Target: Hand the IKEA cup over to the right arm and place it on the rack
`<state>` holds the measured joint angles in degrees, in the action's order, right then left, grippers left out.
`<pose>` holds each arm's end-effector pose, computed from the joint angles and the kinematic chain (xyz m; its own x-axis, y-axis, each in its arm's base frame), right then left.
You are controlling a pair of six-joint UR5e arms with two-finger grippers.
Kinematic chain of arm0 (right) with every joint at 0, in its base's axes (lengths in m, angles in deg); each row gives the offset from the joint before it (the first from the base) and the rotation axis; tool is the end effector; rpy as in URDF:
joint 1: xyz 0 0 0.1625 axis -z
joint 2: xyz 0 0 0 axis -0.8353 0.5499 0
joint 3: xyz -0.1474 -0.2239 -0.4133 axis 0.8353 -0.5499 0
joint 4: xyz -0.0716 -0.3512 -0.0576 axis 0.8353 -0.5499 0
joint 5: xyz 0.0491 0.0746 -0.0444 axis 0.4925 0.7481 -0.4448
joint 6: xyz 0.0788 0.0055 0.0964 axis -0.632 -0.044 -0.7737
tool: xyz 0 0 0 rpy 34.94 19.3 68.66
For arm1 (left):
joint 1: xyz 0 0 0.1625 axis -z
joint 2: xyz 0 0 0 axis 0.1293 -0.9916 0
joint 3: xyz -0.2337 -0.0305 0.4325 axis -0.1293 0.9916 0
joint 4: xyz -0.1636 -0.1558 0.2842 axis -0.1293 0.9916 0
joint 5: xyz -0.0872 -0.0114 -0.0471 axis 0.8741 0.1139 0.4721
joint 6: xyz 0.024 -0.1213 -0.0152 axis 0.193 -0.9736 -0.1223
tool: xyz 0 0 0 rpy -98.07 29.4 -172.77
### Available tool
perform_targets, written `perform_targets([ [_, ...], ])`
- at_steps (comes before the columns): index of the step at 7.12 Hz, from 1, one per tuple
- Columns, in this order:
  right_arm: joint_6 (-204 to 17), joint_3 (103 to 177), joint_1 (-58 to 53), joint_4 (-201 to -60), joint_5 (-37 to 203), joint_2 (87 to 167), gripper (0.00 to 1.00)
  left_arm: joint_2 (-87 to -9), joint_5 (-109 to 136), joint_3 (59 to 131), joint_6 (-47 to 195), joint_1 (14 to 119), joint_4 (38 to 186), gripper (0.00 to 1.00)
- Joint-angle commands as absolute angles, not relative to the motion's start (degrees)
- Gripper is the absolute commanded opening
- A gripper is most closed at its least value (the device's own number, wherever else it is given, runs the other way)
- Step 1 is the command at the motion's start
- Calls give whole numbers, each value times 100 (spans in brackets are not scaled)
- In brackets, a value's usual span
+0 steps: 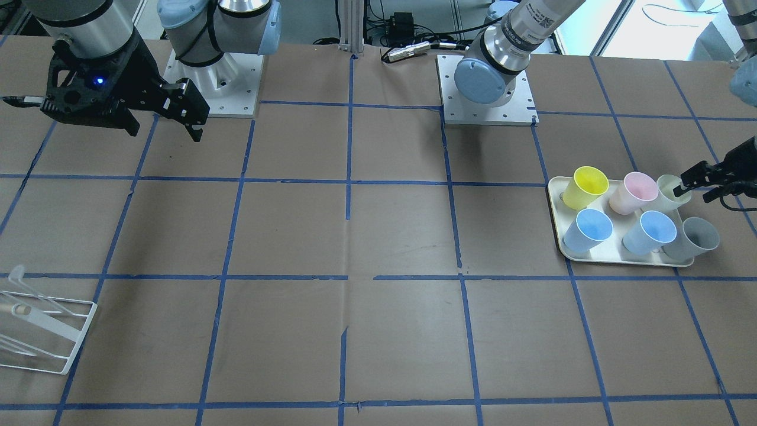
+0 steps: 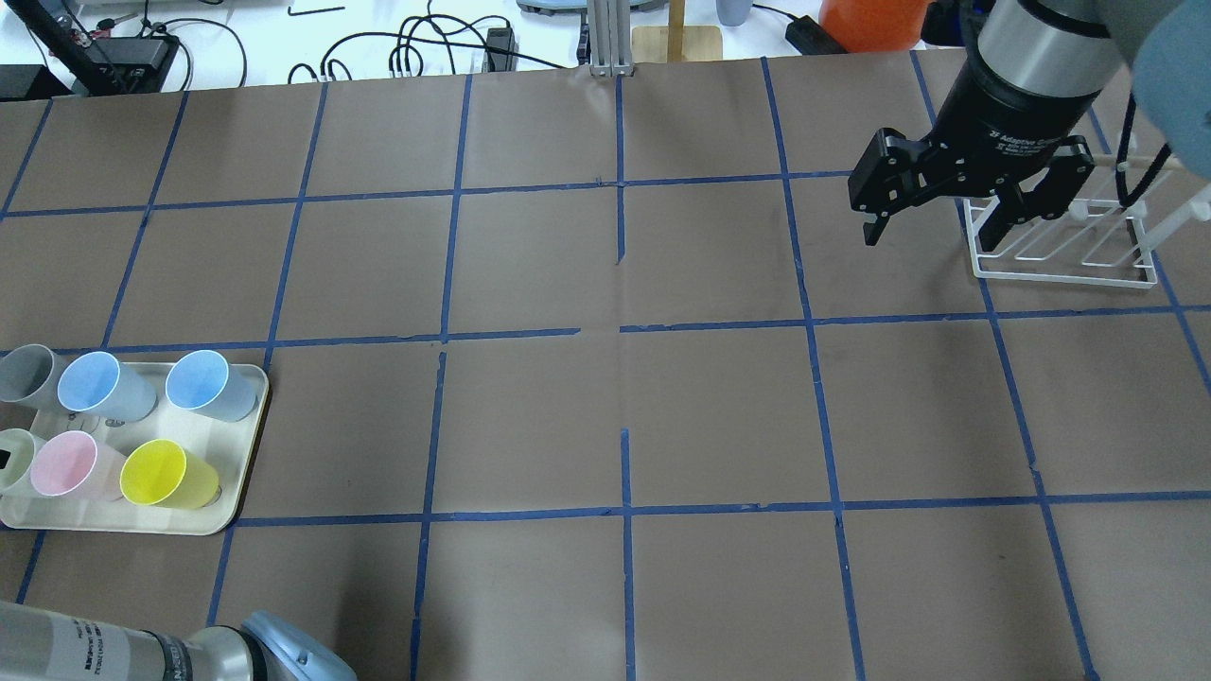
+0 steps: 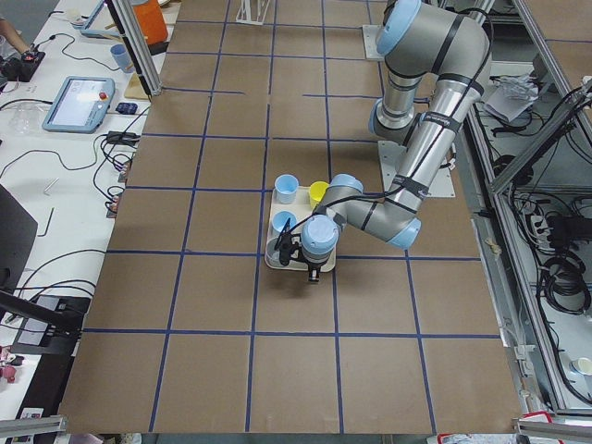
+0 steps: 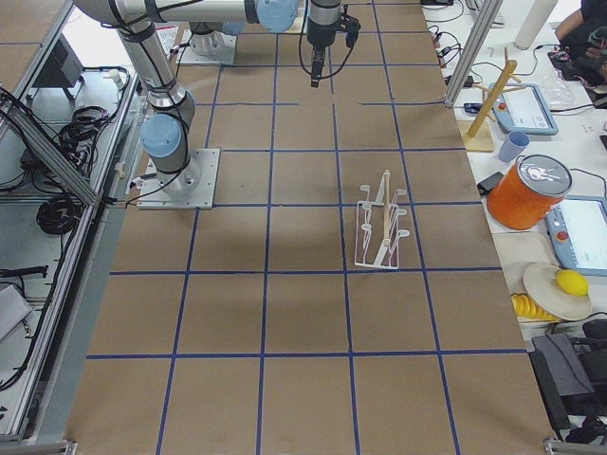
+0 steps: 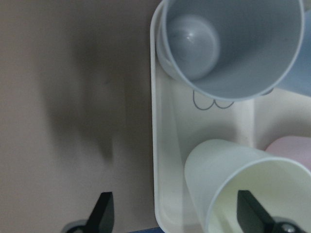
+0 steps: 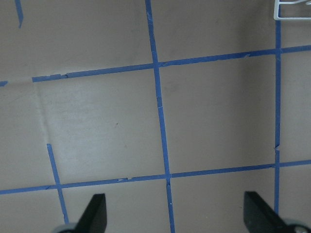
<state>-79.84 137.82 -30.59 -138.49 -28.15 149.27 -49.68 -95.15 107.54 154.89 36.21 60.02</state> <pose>0.1179 -0.4161 0.5337 -0.9942 0.1025 -0.0331 0.1002 0.9928 0.0654 0.4012 -0.3795 0.2920 -0.9833 0.0789 0.1639 0.0832 0.9963 0.0193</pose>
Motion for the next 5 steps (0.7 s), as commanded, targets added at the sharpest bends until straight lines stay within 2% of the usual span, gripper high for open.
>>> perform_targets([
  [1, -7984, 13844, -3063, -13823, -2716, 14967, 100, -4968, -9542, 10746, 15521, 3626, 6000, 0],
  [5, -7984, 13836, -3055, -13823, -2560, 15028, 100, -4733, -9551, 10658, 15512, 3643, 6113, 0],
])
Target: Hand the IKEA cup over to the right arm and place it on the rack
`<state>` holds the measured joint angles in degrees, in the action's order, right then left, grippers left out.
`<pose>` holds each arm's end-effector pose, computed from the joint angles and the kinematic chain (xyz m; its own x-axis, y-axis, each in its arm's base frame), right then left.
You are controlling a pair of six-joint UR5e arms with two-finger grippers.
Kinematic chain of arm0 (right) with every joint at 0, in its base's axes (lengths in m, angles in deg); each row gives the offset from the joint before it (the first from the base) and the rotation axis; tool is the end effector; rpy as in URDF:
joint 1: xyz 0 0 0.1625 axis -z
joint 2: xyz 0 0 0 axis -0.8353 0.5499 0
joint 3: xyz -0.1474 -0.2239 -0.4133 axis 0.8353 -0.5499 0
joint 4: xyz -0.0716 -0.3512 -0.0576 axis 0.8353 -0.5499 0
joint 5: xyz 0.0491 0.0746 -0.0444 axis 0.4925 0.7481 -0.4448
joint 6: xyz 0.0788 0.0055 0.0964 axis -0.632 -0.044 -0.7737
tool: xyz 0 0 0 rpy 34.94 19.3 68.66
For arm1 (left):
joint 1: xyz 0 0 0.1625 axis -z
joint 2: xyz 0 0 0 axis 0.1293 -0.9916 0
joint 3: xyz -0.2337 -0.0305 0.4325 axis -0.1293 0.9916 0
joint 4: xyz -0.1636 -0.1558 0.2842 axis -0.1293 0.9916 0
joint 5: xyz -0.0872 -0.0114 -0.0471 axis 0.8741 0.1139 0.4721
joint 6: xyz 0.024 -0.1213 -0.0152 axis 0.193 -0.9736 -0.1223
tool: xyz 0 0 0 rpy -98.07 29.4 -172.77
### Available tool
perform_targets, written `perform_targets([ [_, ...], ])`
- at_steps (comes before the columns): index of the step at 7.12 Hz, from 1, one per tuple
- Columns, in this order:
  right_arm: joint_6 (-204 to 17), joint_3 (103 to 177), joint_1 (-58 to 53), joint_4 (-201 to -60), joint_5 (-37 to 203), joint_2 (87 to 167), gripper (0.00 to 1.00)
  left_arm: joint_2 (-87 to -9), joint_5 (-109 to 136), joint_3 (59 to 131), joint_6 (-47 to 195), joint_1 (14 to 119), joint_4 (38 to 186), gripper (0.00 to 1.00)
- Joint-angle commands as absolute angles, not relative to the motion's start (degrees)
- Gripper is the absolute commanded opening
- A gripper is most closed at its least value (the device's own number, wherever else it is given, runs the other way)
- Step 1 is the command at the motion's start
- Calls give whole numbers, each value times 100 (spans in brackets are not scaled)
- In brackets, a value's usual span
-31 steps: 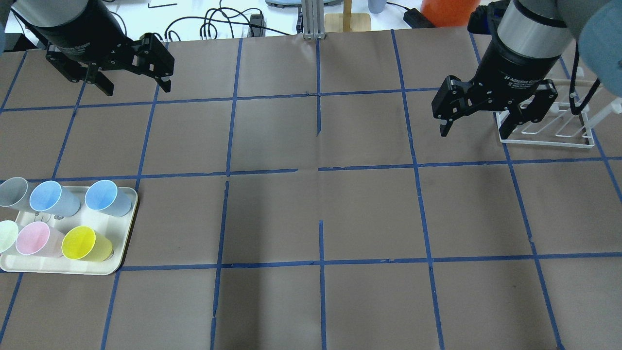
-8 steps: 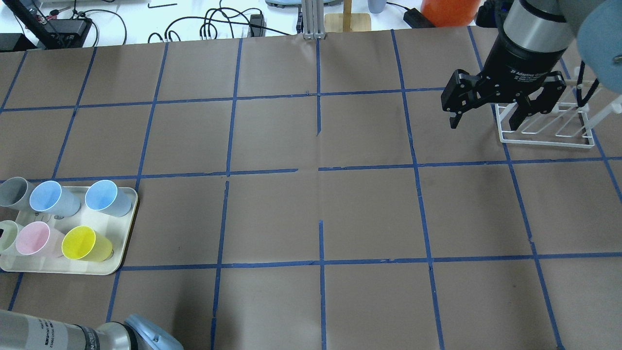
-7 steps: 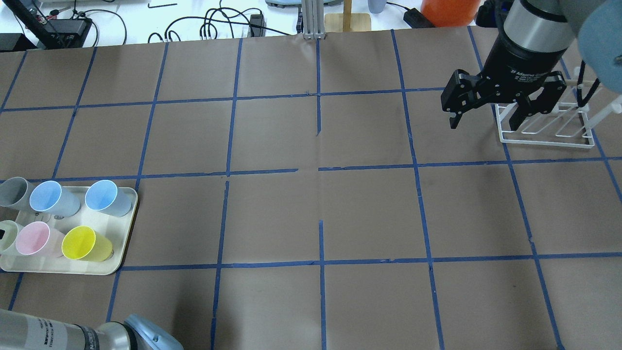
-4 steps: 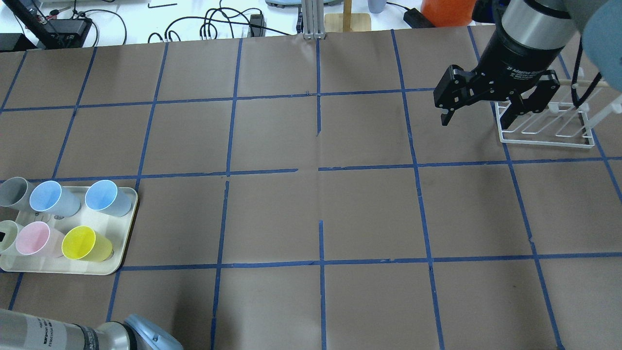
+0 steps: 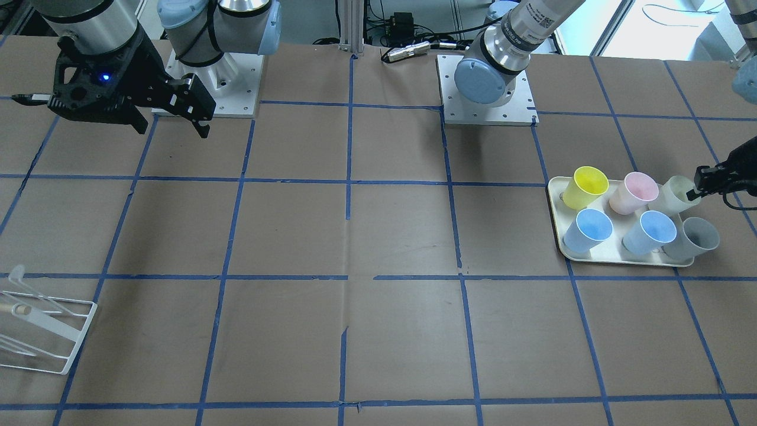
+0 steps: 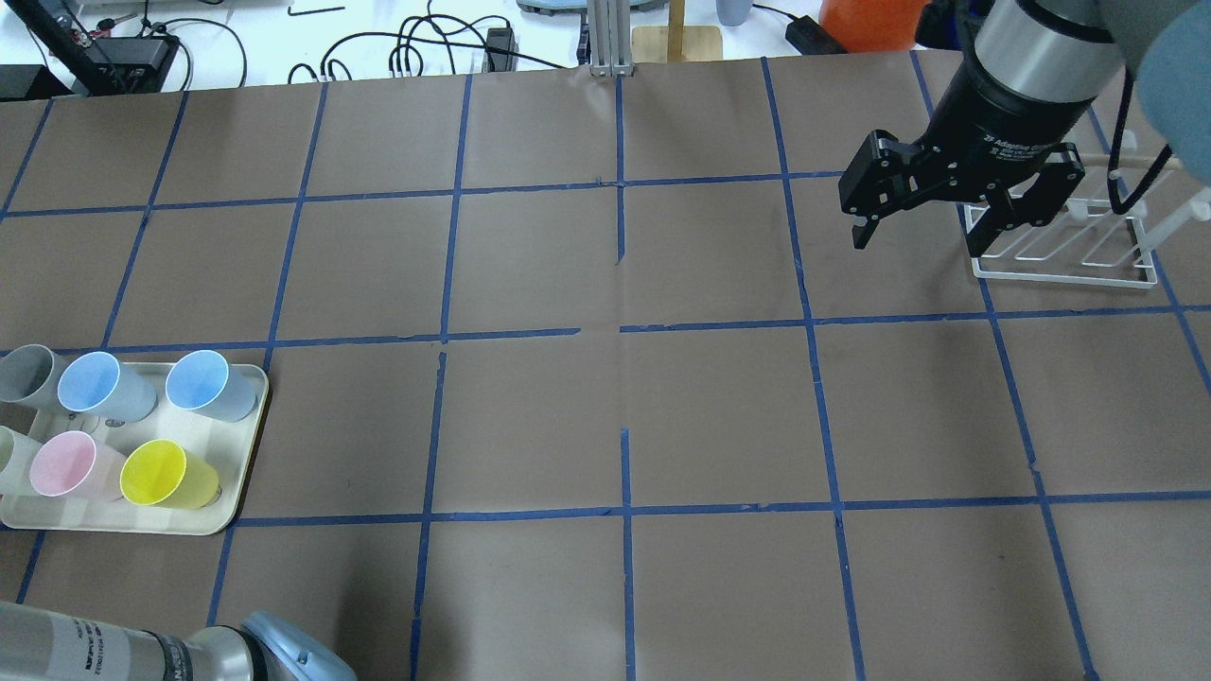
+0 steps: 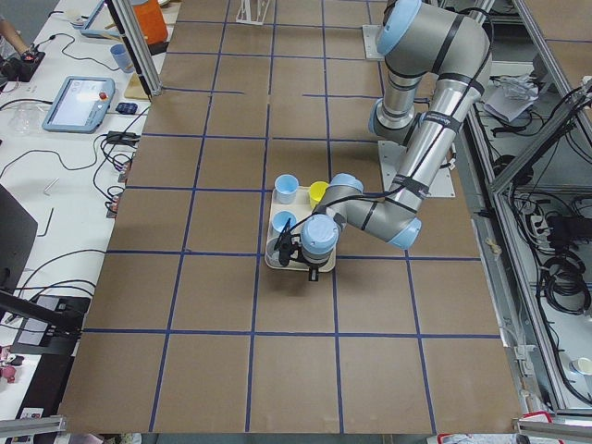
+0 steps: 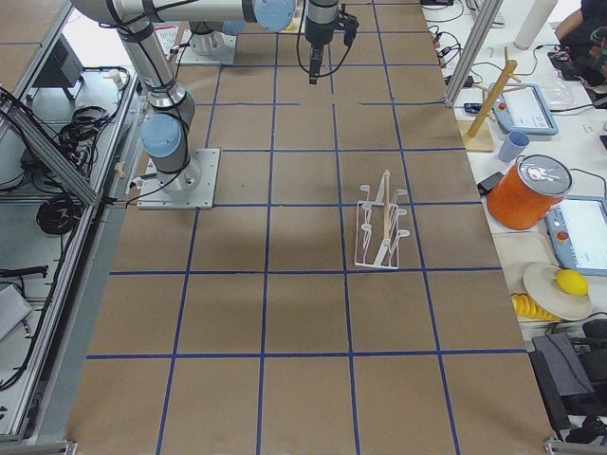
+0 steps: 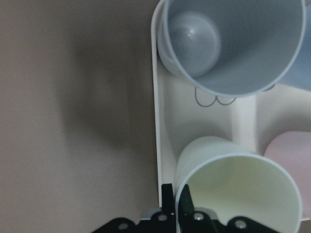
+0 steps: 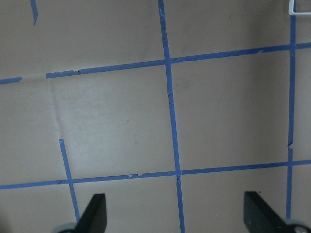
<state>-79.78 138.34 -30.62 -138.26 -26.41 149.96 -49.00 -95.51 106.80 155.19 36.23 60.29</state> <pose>0.1222 -0.4102 0.5346 -0.9927 0.1028 -0.0634 0.0985 0.9928 0.0679 0.4032 -0.3799 0.3026 -0.9859 0.0861 0.1434 0.0893 0.9959 0.0161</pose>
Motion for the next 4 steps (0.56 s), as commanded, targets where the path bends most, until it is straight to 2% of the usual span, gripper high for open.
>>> perform_targets([
  [1, -7984, 13845, -3063, -13823, -2454, 15063, 100, -4627, -9543, 10649, 15538, 3643, 6157, 0],
  [3, -7984, 13836, -3020, -13569, -1887, 15046, 100, -4259, -9499, 10484, 15547, 3748, 6497, 0],
  [4, -8071, 13827, -2993, -13595, -1169, 15029, 100, -4039, -9499, 10143, 15460, 4018, 7118, 0],
])
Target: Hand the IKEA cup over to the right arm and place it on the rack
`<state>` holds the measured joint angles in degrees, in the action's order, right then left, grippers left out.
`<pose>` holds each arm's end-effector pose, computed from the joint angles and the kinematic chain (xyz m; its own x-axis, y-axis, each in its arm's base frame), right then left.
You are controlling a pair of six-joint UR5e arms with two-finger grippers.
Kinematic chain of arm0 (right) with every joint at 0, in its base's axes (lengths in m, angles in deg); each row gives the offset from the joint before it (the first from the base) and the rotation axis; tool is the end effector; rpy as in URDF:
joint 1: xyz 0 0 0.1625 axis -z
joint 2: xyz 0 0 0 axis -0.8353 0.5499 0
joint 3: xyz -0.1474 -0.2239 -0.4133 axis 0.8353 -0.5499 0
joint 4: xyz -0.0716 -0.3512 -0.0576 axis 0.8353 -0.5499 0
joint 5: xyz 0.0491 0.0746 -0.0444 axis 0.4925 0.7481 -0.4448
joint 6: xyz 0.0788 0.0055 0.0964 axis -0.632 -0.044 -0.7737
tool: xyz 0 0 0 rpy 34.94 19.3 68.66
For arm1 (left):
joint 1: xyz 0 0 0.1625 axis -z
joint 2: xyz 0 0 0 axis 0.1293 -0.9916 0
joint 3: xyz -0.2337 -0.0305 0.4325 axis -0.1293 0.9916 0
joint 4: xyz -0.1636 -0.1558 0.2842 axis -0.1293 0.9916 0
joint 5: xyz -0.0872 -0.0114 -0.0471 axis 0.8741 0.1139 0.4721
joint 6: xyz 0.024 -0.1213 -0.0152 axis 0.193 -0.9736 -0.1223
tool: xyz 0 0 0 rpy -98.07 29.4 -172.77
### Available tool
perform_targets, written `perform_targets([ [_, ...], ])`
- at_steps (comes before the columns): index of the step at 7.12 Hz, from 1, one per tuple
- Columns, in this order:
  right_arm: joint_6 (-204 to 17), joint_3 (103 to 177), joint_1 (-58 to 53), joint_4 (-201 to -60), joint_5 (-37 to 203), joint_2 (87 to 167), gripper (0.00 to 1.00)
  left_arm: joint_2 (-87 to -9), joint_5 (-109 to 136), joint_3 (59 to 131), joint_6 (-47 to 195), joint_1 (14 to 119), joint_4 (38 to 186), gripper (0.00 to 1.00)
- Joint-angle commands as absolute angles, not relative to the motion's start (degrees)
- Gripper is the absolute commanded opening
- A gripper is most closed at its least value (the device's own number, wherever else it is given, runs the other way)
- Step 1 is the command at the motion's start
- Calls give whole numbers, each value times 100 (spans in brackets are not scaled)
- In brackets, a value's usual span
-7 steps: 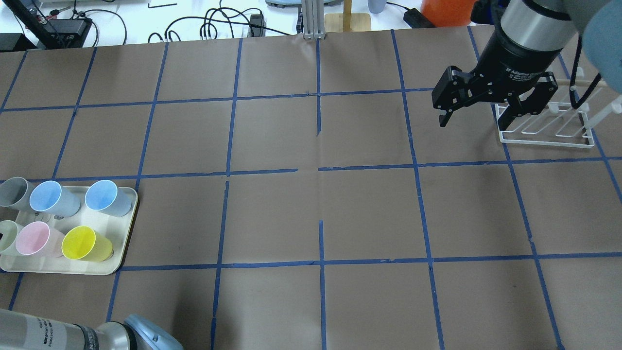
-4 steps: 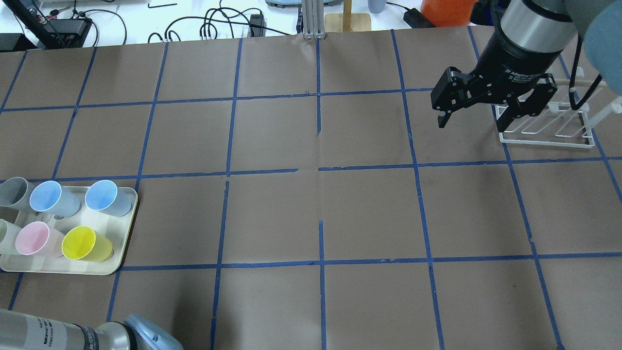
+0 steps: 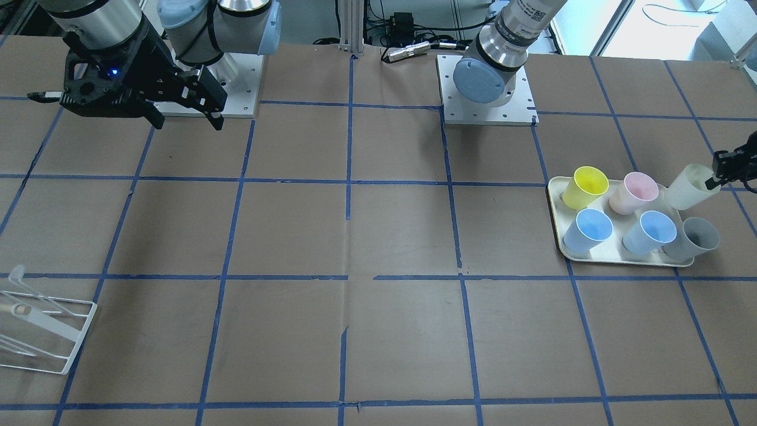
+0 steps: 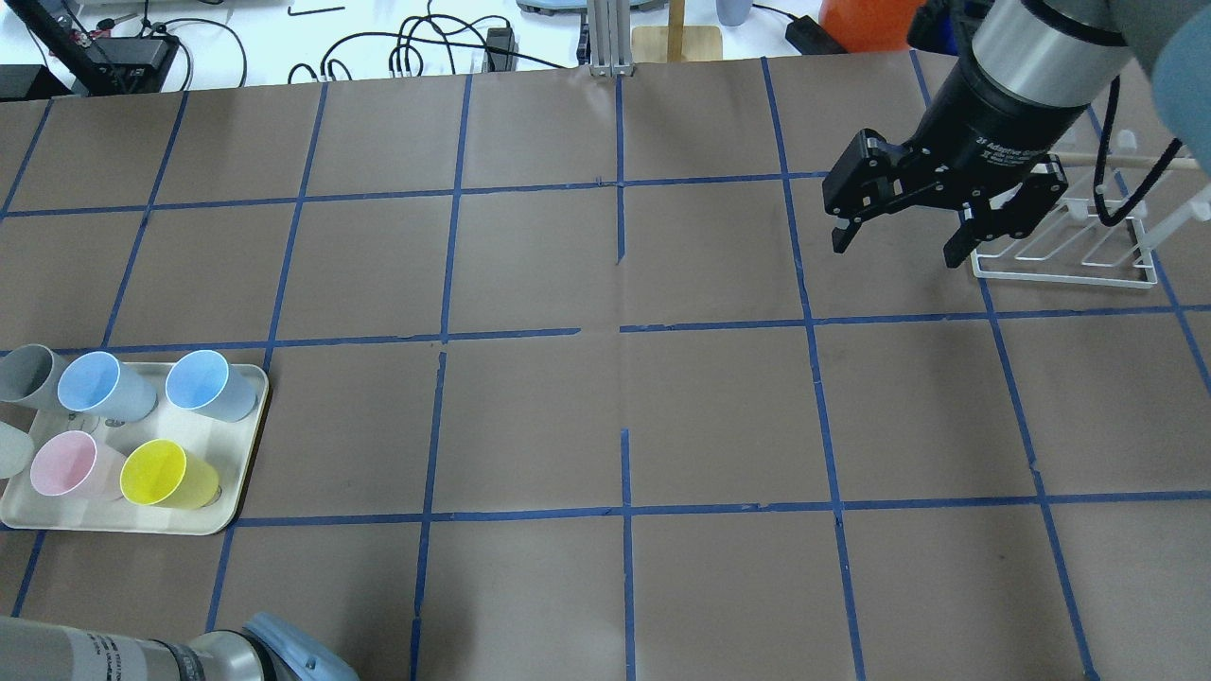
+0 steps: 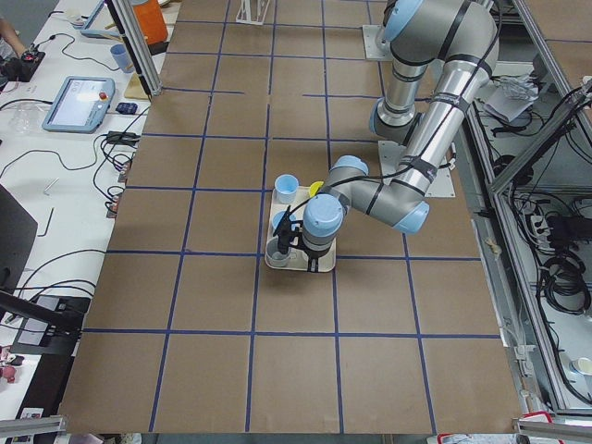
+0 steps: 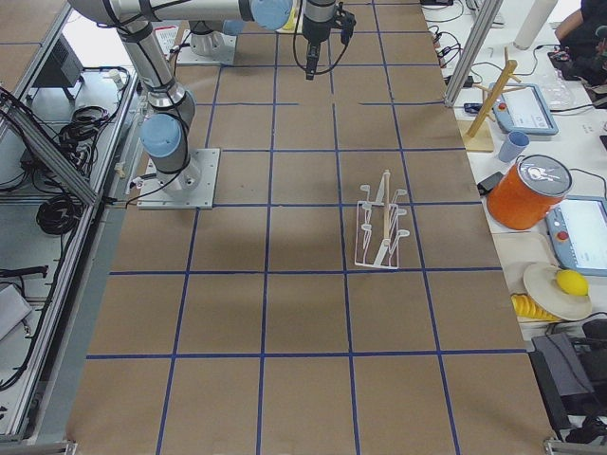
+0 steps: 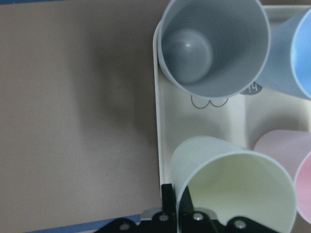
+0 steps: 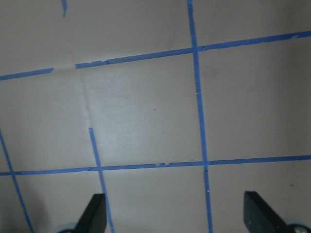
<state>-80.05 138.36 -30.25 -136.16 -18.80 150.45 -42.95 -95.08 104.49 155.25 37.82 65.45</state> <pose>0.1363 -0.4040 0.5367 -0.9731 0.1269 -0.1921 0.1085 0.9887 0.1039 0.3762 -0.3825 0.3661 -0.9884 0.1177 0.0956 0.1170 0.9930 -0.0133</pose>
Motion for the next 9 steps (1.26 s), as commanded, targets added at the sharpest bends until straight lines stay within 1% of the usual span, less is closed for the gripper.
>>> perform_targets([
  [1, -8124, 13853, -2958, -13586, -1048, 14985, 100, -3863, -9464, 9652, 15424, 4247, 7794, 0],
  [2, -8377, 13853, -2914, -13603, -481, 14967, 100, -3748, -9063, 9212, 15398, 4432, 8367, 0],
  [3, -8797, 13853, -2870, -13604, 168, 14967, 100, -3721, -8494, 8947, 15380, 4504, 8886, 0],
  [4, -9210, 13853, -2852, -13612, 697, 14967, 100, -3651, -7679, 8840, 15362, 4661, 9396, 0],
  [8, -11914, 13958, -2887, -13630, 2413, 14958, 100, -3509, -4778, 8944, 13855, 5811, 10191, 0],
  [9, -12461, 14011, -2905, -13630, 2903, 14958, 100, -3492, -4178, 8953, 13459, 6275, 10340, 0],
])
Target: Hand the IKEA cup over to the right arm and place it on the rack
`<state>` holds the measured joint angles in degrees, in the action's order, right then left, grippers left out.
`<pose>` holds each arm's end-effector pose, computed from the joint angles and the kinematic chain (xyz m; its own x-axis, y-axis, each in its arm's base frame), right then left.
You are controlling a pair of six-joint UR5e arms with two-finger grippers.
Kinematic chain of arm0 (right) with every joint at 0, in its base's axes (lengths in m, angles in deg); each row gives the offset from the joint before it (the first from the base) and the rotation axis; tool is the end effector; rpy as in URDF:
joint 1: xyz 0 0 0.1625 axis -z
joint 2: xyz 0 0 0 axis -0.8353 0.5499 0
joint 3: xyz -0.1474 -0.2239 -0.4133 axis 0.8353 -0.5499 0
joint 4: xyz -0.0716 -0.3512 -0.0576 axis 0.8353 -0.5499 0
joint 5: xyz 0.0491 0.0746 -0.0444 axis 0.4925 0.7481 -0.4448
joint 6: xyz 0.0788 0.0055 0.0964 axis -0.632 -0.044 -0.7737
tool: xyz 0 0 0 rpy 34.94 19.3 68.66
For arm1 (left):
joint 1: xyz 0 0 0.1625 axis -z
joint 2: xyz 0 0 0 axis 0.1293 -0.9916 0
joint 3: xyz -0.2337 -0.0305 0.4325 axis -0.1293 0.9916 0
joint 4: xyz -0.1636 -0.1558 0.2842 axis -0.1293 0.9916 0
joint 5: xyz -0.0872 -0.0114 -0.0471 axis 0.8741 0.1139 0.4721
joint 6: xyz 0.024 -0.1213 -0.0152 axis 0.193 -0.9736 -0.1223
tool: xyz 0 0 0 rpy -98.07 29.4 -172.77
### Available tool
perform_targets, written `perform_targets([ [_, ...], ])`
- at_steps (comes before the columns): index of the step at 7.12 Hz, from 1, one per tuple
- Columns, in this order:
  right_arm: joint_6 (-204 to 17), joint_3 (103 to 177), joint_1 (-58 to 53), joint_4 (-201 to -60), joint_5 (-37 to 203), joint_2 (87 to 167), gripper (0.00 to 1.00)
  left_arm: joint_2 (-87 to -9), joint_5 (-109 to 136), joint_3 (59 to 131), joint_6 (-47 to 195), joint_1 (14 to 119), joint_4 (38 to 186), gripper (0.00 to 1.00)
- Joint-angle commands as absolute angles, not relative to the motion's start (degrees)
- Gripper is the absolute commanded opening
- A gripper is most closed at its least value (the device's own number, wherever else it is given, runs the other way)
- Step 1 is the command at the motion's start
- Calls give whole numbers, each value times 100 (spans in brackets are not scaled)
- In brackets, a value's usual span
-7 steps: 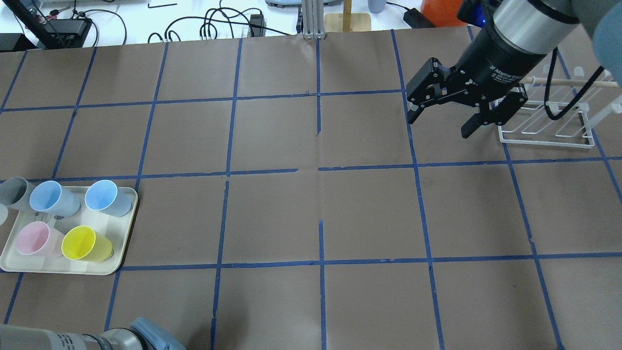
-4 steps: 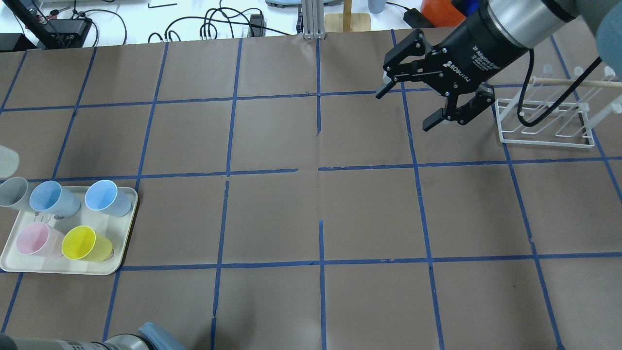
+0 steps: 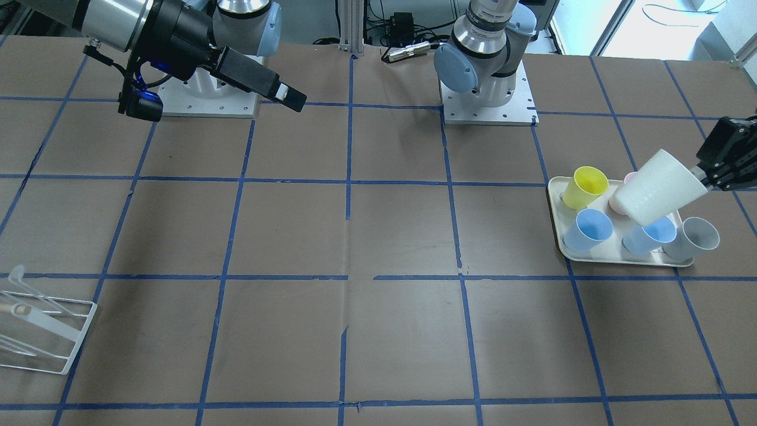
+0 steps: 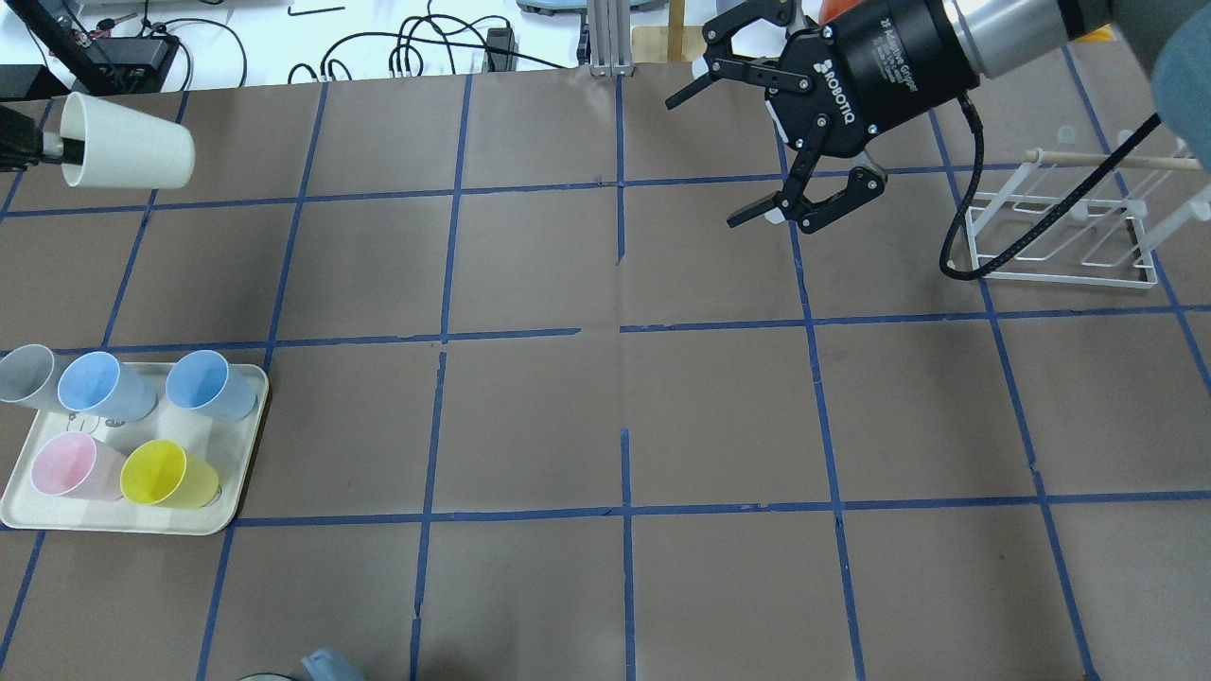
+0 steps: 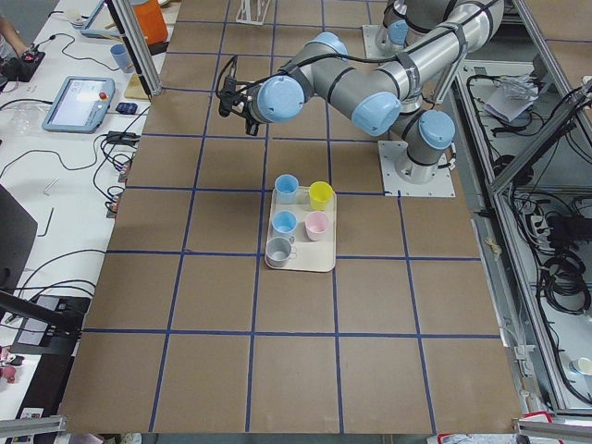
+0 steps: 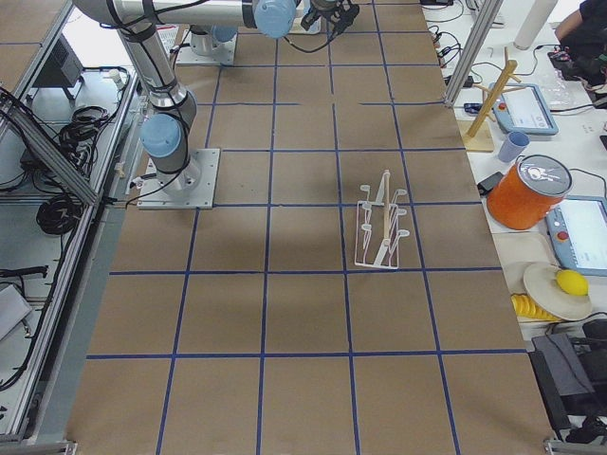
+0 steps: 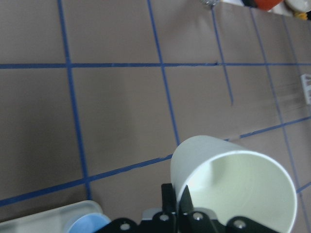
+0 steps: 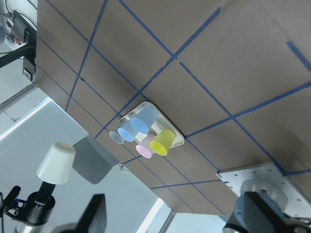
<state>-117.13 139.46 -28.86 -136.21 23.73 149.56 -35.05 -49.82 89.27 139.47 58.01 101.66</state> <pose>0.2016 -0.4227 0.5710 -0.3909 0.7525 -0.5301 0.4333 0.6586 0.6153 0.1190 -0.5009 0.5326 -0.7026 0.1895 0.6859 -0.0960 0.9298 -0.3552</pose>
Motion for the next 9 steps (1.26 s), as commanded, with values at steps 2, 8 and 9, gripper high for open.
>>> perform_targets([
  [2, -12974, 14047, -2914, -13621, 3695, 14949, 100, -3361, -3010, 8970, 13095, 6893, 10795, 0],
  [8, -13942, 13994, -2923, -14269, 4481, 14494, 100, -2483, -2047, 10005, 13121, 7851, 11668, 0],
  [9, -14004, 14003, -2923, -14324, 4490, 14484, 100, -2385, -1497, 10225, 13104, 8184, 11651, 0],
])
